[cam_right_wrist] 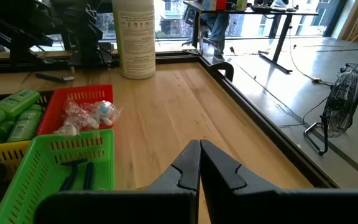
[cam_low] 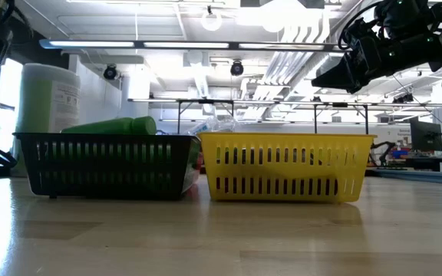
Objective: Pick & Place Travel size toiletries
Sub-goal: Put the blue razor into the green bin
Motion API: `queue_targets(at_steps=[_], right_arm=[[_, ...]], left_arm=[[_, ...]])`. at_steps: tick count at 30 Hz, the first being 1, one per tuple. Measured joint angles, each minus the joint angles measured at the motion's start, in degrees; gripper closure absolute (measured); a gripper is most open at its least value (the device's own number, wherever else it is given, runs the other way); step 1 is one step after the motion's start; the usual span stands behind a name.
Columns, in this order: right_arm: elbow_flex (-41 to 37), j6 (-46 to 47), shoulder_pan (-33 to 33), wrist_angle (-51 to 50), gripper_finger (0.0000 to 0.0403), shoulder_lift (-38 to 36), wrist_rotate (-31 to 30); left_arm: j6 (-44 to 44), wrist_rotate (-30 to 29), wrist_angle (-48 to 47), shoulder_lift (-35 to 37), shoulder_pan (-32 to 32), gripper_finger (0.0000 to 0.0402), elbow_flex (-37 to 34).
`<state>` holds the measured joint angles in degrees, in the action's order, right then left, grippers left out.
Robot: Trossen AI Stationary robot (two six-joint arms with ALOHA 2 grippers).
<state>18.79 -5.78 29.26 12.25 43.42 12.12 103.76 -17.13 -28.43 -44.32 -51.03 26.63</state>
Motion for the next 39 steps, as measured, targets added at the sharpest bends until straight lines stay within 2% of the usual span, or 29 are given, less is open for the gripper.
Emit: queue_targets(at_steps=[4,10,12,15,21,24,27,39], right_arm=[[0.0,0.0,0.0,0.0,0.04,0.0,0.0],[0.0,0.0,0.0,0.0,0.04,0.0,0.0],[0.0,0.0,0.0,0.0,0.04,0.0,0.0],[0.0,0.0,0.0,0.0,0.04,0.0,0.0],[0.0,0.0,0.0,0.0,0.04,0.0,0.0],[0.0,0.0,0.0,0.0,0.04,0.0,0.0],[0.0,0.0,0.0,-0.1,0.04,0.0,0.0],[0.0,0.0,0.0,-1.5,0.04,0.0,0.0]], left_arm=[[1.3,1.1,0.0,-4.6,0.0,0.0189,0.0],[6.1,4.8,1.9,-9.2,0.0,0.025,0.1],[9.2,4.9,0.8,-10.1,0.1,0.0273,1.7],[9.2,5.0,-1.5,-11.9,1.3,0.0311,5.9],[1.4,5.8,-19.6,-16.6,3.6,0.039,17.4],[3.1,7.5,-31.2,-18.7,3.8,0.0393,20.9],[5.5,9.3,-37.1,-20.7,3.8,0.039,21.4],[10.5,14.9,-37.0,-31.0,3.8,0.0399,18.0]])
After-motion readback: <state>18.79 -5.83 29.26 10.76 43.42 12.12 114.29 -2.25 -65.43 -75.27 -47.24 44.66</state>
